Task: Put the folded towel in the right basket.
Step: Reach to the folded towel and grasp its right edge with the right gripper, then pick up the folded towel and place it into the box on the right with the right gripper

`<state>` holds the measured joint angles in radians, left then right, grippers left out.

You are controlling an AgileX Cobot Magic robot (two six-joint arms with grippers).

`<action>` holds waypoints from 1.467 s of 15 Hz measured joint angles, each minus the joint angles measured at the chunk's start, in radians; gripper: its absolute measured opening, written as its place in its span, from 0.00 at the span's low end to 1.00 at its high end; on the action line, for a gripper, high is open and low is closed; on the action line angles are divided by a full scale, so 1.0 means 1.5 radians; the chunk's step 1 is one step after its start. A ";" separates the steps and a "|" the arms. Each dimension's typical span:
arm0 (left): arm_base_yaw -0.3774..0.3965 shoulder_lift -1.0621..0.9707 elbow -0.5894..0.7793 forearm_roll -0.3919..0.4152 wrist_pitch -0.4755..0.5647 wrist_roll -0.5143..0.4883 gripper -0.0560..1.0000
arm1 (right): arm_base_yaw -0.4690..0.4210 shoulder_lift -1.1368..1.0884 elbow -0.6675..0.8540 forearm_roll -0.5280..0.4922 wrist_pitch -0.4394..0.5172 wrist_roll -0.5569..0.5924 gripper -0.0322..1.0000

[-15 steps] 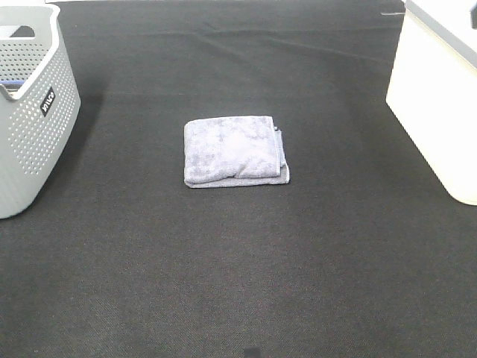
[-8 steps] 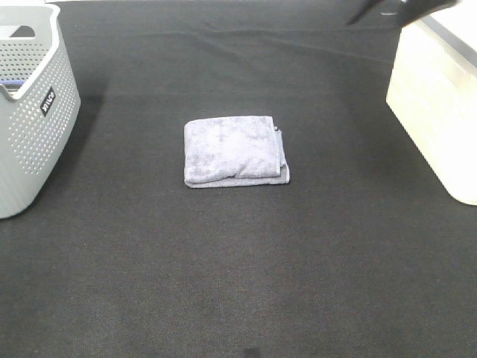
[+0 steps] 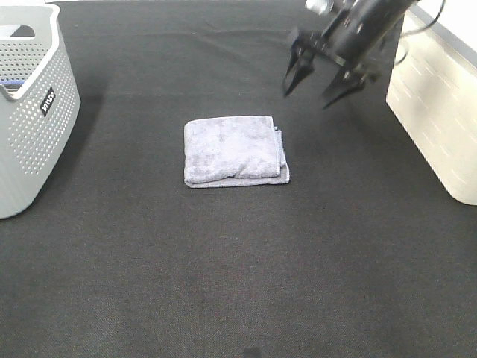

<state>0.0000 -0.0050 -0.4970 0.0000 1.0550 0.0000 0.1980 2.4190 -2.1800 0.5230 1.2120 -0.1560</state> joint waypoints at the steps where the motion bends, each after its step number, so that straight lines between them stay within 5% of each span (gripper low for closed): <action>1: 0.000 0.000 0.000 0.000 0.000 0.000 0.98 | 0.000 0.035 -0.024 0.001 0.002 0.000 0.75; 10: 0.000 0.000 0.000 0.000 0.000 0.000 0.98 | 0.000 0.152 -0.066 0.067 0.003 -0.023 0.75; 14: 0.000 0.000 0.000 0.000 0.000 0.000 0.98 | 0.019 0.166 -0.067 0.121 0.003 -0.055 0.67; 16: 0.000 0.000 0.000 0.000 0.000 0.000 0.98 | 0.035 0.171 -0.067 0.123 0.003 -0.059 0.53; 19: 0.000 0.000 0.000 0.000 0.000 0.000 0.98 | 0.037 0.175 -0.067 0.119 0.003 -0.061 0.10; 22: 0.000 0.000 0.000 0.000 0.000 0.000 0.98 | 0.037 0.159 -0.067 0.114 0.003 -0.079 0.10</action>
<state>0.0000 -0.0050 -0.4970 0.0000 1.0550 0.0000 0.2530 2.6580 -2.2800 0.6940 1.2170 -0.2750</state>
